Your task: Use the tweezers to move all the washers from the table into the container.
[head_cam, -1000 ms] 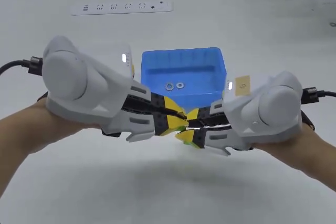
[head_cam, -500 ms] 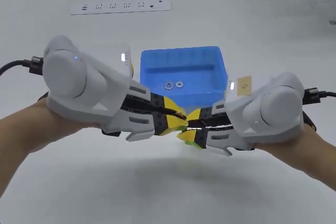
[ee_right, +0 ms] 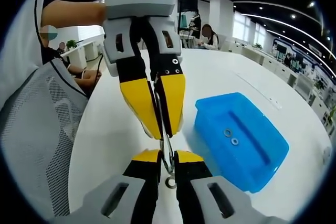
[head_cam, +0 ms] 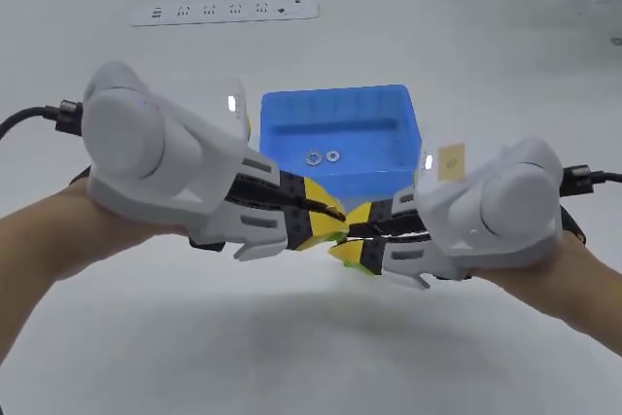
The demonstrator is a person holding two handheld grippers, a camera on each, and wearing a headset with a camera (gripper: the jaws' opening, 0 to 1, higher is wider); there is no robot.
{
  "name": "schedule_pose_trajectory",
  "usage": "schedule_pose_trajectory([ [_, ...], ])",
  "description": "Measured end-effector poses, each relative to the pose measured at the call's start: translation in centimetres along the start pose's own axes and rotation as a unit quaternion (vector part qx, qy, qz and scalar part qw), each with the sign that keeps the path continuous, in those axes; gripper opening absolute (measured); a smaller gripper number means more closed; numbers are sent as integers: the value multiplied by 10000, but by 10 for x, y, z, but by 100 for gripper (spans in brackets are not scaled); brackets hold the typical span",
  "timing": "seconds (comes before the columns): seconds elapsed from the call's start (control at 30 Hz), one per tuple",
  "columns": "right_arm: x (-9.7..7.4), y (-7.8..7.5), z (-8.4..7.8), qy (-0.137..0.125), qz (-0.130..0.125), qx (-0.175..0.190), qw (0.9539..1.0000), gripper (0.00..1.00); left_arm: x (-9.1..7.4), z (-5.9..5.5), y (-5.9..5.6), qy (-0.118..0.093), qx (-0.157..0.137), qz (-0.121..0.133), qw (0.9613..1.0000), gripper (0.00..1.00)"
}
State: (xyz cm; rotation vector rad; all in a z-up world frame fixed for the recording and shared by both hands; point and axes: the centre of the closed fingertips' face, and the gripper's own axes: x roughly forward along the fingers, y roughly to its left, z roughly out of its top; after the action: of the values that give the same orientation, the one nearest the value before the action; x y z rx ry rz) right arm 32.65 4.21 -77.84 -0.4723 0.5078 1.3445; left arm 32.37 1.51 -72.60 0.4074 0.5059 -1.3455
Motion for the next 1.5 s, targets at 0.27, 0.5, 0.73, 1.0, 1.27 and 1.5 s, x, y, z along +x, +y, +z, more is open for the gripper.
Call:
schedule_pose_trajectory([
  [0.27, -3, 6, 6, -15, 3, -97, 10000, 11, -6, 3, -6, -1, 41, -29, 10000, 7],
  [0.5, -9, 10, 20, -42, -6, -346, 9994, 11, -20, 11, -10, -68, 126, 10, 9999, 7],
  [0.73, -10, 9, 31, -69, -34, -508, 9987, 11, -29, 16, -10, -101, 165, 133, 9997, 7],
  [1.0, -20, 0, 48, -255, -155, -496, 9983, 11, -40, 33, -2, -190, 318, 264, 9990, 7],
  [1.27, -25, -10, 60, -318, -250, -601, 9974, 11, -45, 43, 5, -274, 480, 276, 9981, 7],
  [1.5, -28, -34, 71, -382, -408, -763, 9955, 11, -48, 56, 27, -280, 680, 306, 9968, 7],
])
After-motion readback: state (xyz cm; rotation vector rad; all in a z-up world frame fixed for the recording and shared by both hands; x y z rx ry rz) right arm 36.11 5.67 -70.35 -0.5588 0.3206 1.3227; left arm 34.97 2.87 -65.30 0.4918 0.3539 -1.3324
